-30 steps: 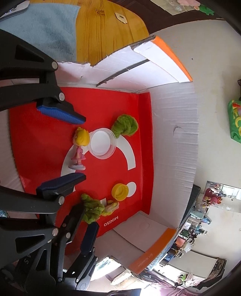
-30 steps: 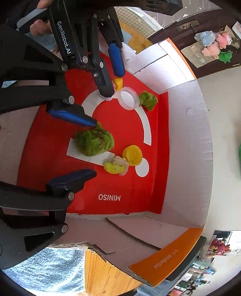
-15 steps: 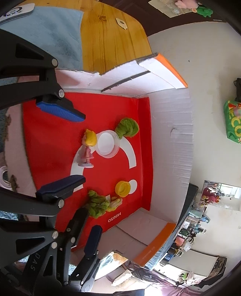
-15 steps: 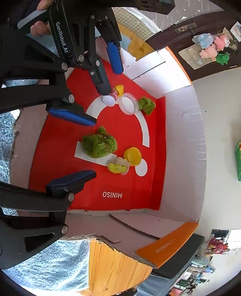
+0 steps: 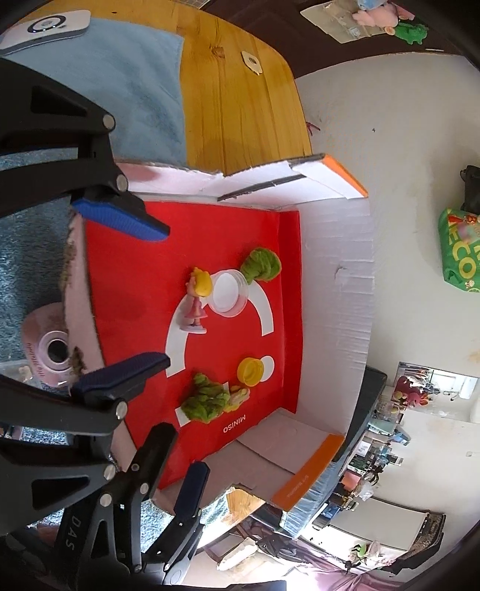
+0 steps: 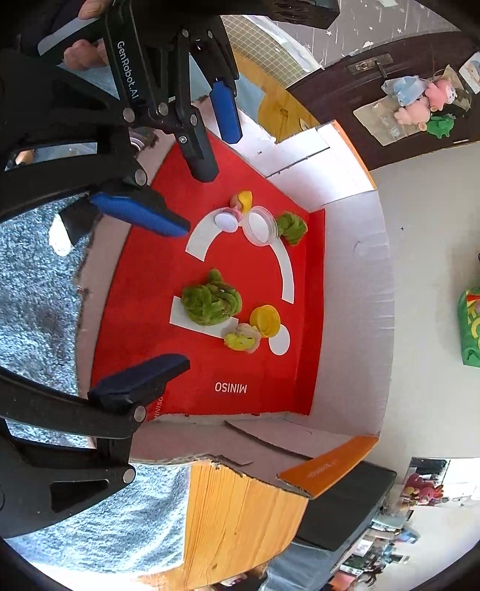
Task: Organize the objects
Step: 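Withdraw both grippers from the box back over the towel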
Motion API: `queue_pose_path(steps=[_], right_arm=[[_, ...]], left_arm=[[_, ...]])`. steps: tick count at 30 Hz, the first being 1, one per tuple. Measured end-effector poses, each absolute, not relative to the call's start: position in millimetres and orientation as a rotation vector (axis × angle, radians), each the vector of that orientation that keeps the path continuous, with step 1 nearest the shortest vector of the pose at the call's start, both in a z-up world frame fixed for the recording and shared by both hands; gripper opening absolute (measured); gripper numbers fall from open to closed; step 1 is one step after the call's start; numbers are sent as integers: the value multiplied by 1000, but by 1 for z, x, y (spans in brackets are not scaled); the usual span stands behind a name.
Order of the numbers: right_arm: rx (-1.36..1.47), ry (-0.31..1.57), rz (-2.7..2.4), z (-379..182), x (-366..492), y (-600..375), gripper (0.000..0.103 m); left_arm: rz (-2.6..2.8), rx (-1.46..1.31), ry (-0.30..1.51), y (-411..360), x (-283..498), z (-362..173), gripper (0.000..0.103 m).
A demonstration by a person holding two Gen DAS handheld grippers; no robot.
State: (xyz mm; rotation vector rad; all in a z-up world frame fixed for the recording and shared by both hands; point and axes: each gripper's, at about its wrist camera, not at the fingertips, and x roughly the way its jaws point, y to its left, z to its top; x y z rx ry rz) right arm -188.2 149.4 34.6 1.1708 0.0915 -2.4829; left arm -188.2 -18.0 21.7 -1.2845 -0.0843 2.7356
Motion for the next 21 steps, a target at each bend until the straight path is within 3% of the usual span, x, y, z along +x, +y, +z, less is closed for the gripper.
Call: queue_pose_path(steps=[8,12,21], right_arm=[[1153,90,-2502,39,-176,153,69],[1143,87,-2506,40,-168,154,71],[1120,86,-2526,44,-156,157,77]], left_arm=[[2744,-1273,-83,-19,-174,24,68],[2754,-1265,-85,-20,-167,25,74],[2761,-1250,-86,-21,-155,27,78]])
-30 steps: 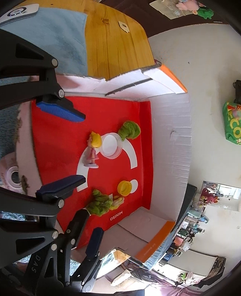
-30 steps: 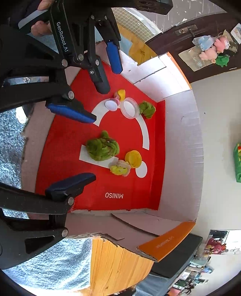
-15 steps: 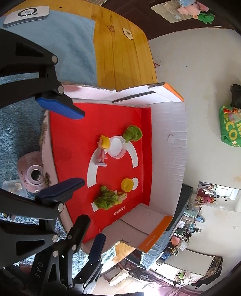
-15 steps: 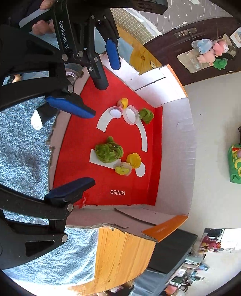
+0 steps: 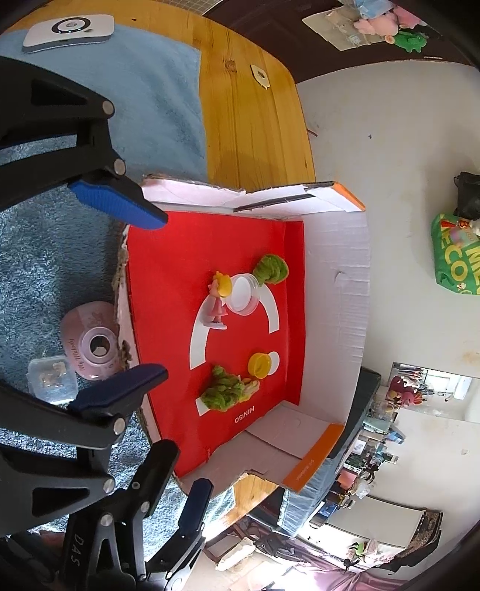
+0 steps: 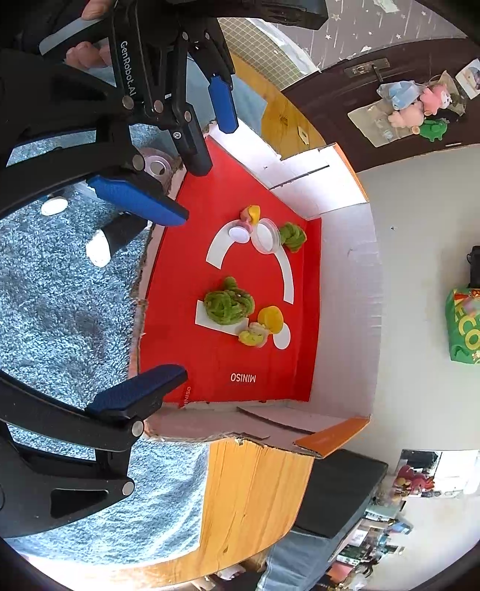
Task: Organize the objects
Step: 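Withdraw both grippers from the box back over the towel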
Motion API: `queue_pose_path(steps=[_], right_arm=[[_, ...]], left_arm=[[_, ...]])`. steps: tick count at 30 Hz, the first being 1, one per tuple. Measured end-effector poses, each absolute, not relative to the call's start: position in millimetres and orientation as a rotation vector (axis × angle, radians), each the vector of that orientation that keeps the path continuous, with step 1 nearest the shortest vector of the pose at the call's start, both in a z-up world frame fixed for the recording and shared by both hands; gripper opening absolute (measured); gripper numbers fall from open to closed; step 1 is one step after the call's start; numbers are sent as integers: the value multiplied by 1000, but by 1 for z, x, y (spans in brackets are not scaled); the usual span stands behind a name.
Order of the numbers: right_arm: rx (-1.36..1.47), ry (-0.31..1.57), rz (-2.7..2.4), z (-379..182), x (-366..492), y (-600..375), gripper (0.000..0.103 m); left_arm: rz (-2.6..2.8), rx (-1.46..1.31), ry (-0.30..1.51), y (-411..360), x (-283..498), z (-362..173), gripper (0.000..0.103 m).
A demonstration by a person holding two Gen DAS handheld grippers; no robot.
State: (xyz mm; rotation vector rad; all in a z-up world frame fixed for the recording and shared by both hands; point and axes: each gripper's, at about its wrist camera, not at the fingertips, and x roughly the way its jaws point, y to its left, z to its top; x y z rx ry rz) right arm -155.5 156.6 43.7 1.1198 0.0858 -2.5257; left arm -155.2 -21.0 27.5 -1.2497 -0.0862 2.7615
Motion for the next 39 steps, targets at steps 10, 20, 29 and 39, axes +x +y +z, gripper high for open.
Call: queue_pose_path(steps=[10,20,29,39], right_arm=[[1089,91,-2548,51,-143,160,83],[1068,96,-2567,53,-128,164,89],[1061,105,-2566,51,-113,164,91],[1082,118,-2540,39,-97,160,92]], left_arm=[[2785,-1220,-95,-24,-143,34,86],[2805,-1203,-111,-28,-129,35,92],[2809,-1195,-109,-27,-121,33,98],[2815,-1209,-110,-28,-107,27,98]])
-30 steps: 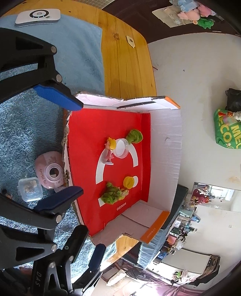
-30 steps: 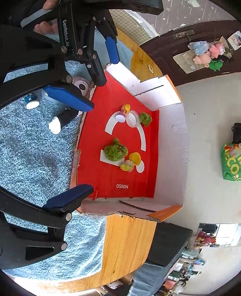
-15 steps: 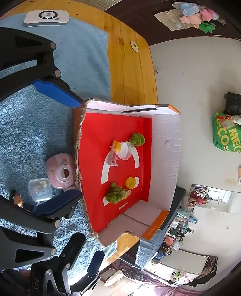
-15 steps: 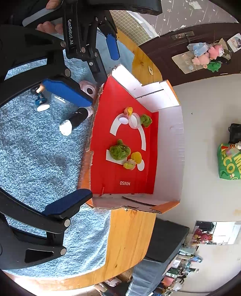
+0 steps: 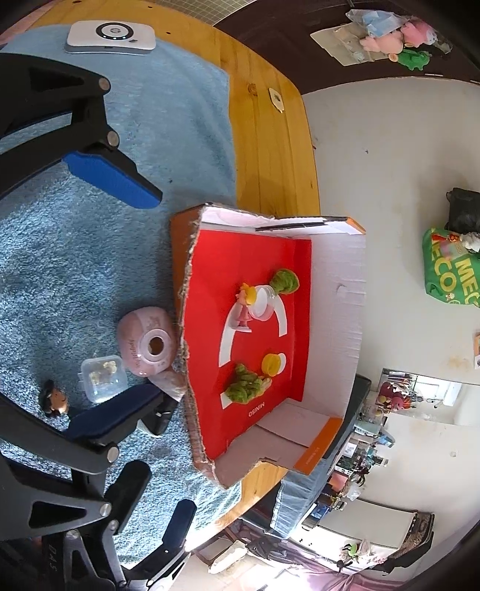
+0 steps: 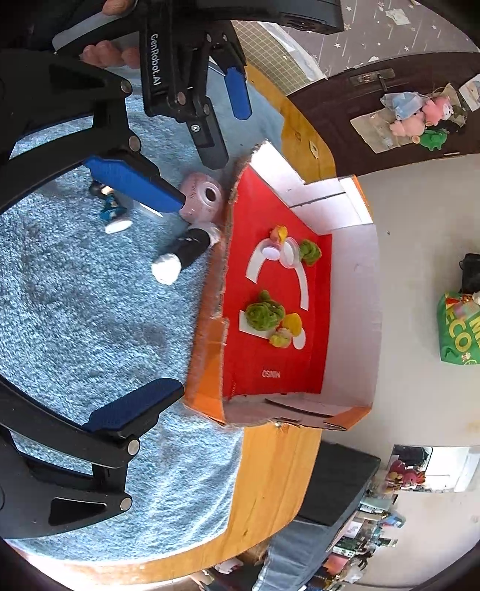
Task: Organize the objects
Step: 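Withdraw both grippers from the box back over the towel, then move both grippers toward the remaining figures on the towel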
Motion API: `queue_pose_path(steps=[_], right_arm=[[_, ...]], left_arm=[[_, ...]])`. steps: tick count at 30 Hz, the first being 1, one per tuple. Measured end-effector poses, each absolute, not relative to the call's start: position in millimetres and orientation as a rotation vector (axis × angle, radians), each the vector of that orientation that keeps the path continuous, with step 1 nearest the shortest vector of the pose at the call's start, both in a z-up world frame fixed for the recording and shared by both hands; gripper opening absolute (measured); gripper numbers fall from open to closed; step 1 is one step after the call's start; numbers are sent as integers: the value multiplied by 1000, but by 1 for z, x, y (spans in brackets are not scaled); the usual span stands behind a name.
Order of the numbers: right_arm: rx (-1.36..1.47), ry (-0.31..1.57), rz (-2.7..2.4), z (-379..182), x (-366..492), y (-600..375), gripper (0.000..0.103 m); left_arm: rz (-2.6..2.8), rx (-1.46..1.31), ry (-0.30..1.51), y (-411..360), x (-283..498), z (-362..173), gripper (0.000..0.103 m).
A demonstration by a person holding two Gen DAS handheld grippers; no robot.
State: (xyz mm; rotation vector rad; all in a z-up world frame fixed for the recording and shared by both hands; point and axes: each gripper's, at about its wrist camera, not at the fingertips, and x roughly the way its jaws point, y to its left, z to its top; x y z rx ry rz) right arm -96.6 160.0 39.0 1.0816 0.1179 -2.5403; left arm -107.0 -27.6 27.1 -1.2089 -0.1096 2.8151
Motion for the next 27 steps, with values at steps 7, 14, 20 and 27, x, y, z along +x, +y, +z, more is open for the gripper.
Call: queue_pose_path(steps=[7,14,20,27], right_arm=[[1105,129,-2520,28,-85,158,92],[1120,147,-2493,19,-74,155,92],[1121,166,-2449,14,-68,145,93],[1126,221,-2356,1,-63,124,93]], left_arm=[[2807,-1223,-102,-26,-98,22,98],[2804,-1230,-98,-25,-88,19,98],[2815,-1242,-102,-31,-81,18,98],[2827,-1248,-111,-36,-75,19,98]])
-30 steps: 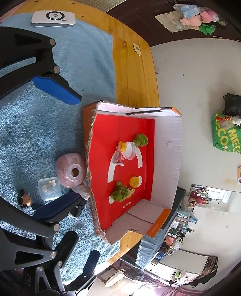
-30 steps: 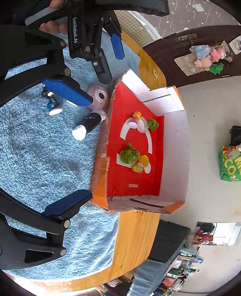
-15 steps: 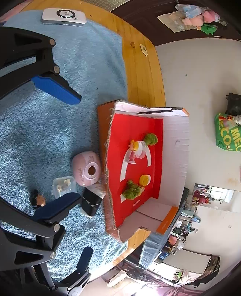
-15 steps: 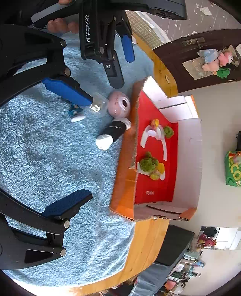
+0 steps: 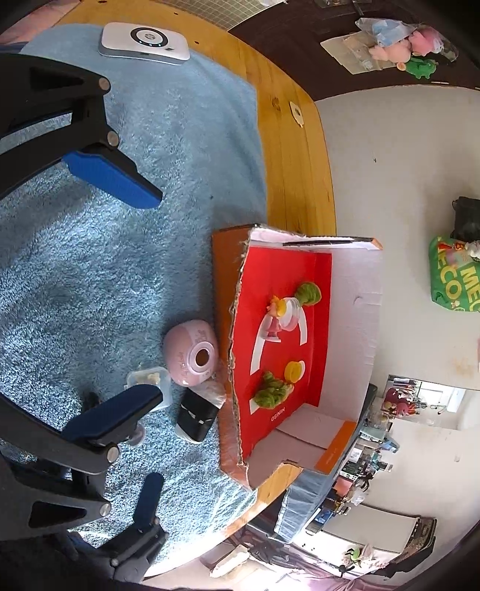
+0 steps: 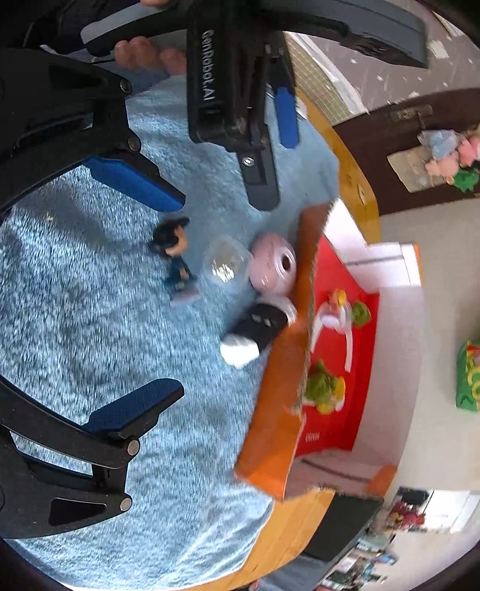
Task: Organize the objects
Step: 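Move both grippers toward the remaining figures on the towel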
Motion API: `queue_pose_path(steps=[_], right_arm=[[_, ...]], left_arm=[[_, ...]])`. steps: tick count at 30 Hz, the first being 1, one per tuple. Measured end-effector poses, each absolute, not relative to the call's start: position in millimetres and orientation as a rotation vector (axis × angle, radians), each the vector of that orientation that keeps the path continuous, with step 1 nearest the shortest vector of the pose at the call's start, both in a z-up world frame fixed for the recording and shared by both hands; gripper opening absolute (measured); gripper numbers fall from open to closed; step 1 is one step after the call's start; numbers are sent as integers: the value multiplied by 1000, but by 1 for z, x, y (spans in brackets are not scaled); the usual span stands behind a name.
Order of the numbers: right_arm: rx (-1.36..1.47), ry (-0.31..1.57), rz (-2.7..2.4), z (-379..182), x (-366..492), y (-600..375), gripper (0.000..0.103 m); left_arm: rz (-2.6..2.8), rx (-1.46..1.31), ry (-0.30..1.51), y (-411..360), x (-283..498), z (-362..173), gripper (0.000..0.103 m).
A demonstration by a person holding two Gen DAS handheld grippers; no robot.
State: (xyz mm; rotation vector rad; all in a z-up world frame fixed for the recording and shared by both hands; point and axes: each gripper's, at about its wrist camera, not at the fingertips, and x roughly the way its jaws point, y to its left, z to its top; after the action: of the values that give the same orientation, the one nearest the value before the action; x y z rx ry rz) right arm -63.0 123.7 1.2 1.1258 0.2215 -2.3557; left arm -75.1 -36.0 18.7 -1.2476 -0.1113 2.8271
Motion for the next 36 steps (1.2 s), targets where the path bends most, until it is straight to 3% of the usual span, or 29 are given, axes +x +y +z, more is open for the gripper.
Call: queue_pose_path(steps=[15,22,36], right_arm=[[1181,186,-2517,-4,-88,164,93],[1138,266,-2486,-2,-96,165,93],[1085,378,-2384,-3,-108,166,87]], left_arm=[[2771,-1261,-93,-23,-78,13,98],[2702,-1257,-22,-1,-81,6,97],[2656,-1272,38,14,-88,-6,83]])
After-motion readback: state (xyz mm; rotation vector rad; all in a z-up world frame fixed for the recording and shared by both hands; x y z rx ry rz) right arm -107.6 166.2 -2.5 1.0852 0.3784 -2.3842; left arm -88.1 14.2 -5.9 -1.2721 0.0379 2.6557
